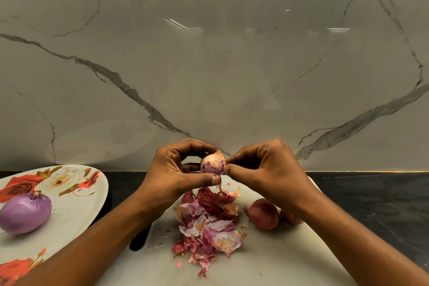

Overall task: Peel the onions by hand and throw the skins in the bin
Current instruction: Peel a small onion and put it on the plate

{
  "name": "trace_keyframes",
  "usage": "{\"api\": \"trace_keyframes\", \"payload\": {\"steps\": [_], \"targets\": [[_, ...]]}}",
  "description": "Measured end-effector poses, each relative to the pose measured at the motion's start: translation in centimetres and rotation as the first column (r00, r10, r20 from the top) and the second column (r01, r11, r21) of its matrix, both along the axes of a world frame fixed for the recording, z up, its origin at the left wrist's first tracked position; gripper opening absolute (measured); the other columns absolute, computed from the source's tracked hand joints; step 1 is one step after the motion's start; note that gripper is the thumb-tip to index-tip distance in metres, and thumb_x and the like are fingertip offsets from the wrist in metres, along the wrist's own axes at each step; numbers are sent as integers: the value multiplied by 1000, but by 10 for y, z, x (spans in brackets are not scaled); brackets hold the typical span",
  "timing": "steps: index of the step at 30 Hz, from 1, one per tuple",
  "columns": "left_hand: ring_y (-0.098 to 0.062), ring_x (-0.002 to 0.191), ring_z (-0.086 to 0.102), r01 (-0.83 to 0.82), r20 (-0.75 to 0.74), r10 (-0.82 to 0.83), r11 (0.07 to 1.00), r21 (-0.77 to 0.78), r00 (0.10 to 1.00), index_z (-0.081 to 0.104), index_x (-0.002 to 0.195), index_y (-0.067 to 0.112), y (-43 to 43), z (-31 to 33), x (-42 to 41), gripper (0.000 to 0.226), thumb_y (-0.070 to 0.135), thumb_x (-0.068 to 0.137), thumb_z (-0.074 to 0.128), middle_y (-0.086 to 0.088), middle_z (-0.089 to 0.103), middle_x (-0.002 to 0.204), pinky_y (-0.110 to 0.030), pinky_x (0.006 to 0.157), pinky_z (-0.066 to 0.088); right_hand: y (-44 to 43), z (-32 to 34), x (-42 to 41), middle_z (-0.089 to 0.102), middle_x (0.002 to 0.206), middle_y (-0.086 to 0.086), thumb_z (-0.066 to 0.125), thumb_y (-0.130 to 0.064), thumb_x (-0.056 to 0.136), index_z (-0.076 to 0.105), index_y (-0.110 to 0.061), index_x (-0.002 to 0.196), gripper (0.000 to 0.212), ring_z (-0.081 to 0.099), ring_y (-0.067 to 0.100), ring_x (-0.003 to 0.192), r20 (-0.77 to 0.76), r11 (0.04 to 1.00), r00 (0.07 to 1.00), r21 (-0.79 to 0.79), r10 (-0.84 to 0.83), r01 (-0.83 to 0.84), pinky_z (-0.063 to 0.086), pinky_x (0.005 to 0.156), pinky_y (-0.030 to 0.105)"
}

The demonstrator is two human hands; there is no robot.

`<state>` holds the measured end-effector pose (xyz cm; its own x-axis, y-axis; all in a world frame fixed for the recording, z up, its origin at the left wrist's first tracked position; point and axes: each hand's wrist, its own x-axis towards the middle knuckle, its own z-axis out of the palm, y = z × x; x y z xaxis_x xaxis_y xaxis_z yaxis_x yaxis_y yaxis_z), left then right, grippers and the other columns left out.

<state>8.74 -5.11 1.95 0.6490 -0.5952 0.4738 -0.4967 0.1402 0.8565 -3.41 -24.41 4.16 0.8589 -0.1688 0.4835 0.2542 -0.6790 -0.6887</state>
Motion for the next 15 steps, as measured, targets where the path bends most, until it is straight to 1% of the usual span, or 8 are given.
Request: {"api": "trace_keyframes", "payload": {"steps": [5,8,12,15], "targets": [[-23,112,72,-2,39,1,1000,17,999,76,110,14,-1,-1,-2,51,12,62,94,2,76,113,-36,85,65,1,-1,-1,79,79,-10,83,-21,88,86,-19,93,6,74,3,73,5,999,1000,-31,-7,7,60,66,19],[-23,112,72,3,53,-4,1000,15,999,76,109,16,-1,-1,-2,51,14,61,95,2,75,113,-34,84,65,2,-2,-1,77,76,-11,82,-24,88,84,-19,90,6,73,4,71,5,999,1000,-52,-7,7,57,64,17],[-22,112,72,31,39,-31,999,10,999,76,109,15,-2,-1,-3,51,15,61,94,1,76,113,-34,85,64,2,-2,-2,75,74,-11,80,-29,87,82,-20,88,10,71,4,70,9,997,1000,-67,-28,28,55,62,16],[-23,112,73,64,18,-64,998,-5,998,76,110,11,-1,0,-3,50,10,63,92,-1,76,113,-32,84,64,1,-1,-1,74,74,-10,80,-28,87,82,-20,87,9,71,4,69,11,996,998,-72,-56,56,55,62,15]]}}
